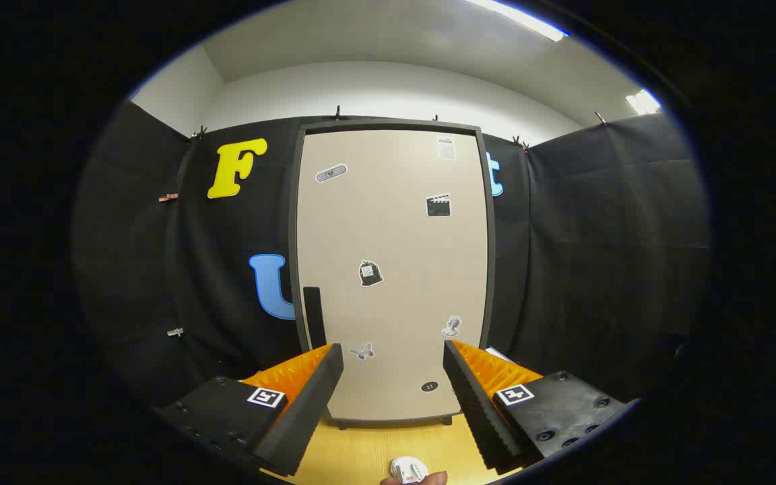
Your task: Open the shoe cabinet door, grab the shoes and put them into the shoe cabinet, then close the shoe cabinet door.
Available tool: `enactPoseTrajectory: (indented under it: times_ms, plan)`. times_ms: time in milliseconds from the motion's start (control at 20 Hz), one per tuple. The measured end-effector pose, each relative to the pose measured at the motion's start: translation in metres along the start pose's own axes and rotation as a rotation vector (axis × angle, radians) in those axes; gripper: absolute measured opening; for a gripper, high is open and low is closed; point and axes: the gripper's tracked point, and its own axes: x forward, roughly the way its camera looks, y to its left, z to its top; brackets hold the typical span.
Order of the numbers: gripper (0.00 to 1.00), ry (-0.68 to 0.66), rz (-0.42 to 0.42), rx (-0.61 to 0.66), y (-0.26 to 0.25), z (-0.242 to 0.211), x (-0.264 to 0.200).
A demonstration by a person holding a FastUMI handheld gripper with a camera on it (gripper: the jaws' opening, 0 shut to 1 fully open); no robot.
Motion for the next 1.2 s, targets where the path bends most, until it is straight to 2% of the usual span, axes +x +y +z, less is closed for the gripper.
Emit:
enactPoseTrajectory:
  times_ms: [950, 1200]
  plan:
    - [0.98, -0.014, -0.003, -0.017, -0.001, 0.001, -0.002]
    - [0.97, -0.009, 0.043, 0.009, 0.014, 0.005, 0.002]
